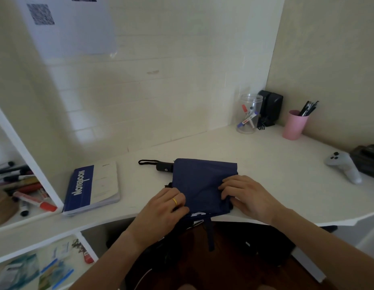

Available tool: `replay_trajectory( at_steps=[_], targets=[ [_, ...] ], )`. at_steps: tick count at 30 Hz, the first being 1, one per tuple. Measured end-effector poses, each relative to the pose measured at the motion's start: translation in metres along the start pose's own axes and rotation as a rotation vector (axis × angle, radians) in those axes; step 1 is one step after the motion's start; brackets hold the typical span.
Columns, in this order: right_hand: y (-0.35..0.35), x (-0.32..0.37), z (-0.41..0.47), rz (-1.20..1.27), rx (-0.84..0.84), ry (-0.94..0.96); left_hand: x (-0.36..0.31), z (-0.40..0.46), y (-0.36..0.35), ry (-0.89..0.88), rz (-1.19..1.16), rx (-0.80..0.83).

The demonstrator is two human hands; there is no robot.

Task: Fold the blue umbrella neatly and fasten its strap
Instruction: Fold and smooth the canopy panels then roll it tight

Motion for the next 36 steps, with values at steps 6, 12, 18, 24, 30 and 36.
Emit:
replay_trajectory(
  at_steps=[6, 12, 18, 24, 30, 36],
  targets=[
    [-0.003, -0.003, 0.000, 0.058, 0.026, -0.037, 0.007, 0.002, -0.004, 0.092, -0.357, 0.282],
    [0.013, 0.018, 0.008, 0.021, -0.019, -0.110, 0.010, 0.021, 0.000, 0.309, -0.535, 0.354],
    [-0.024, 0.029, 0.017, 0.017, 0.219, -0.210, 0.013, 0.040, -0.013, 0.202, -0.309, 0.452],
    [-0.034, 0.018, -0.007, -0.024, 0.410, -0.207, 0.015, 0.026, -0.025, 0.090, -0.199, 0.469],
    [-0.016, 0.013, -0.008, 0.102, 0.438, -0.243, 0.018, 0.032, -0.020, 0.339, -0.696, 0.501],
    [0.024, -0.003, 0.042, 0.158, -0.027, -0.332, 0.013, 0.043, -0.032, 0.208, -0.192, 0.543]
  ],
)
Point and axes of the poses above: each hand's wrist, its own z-axis towards the middle knuckle, its own y-axis out of the back of the hand, x = y × z, the point moved 2 cm from there along z, towards the middle knuckle, and after that the axes turned 12 degrees about x, right-handed, at the moved point
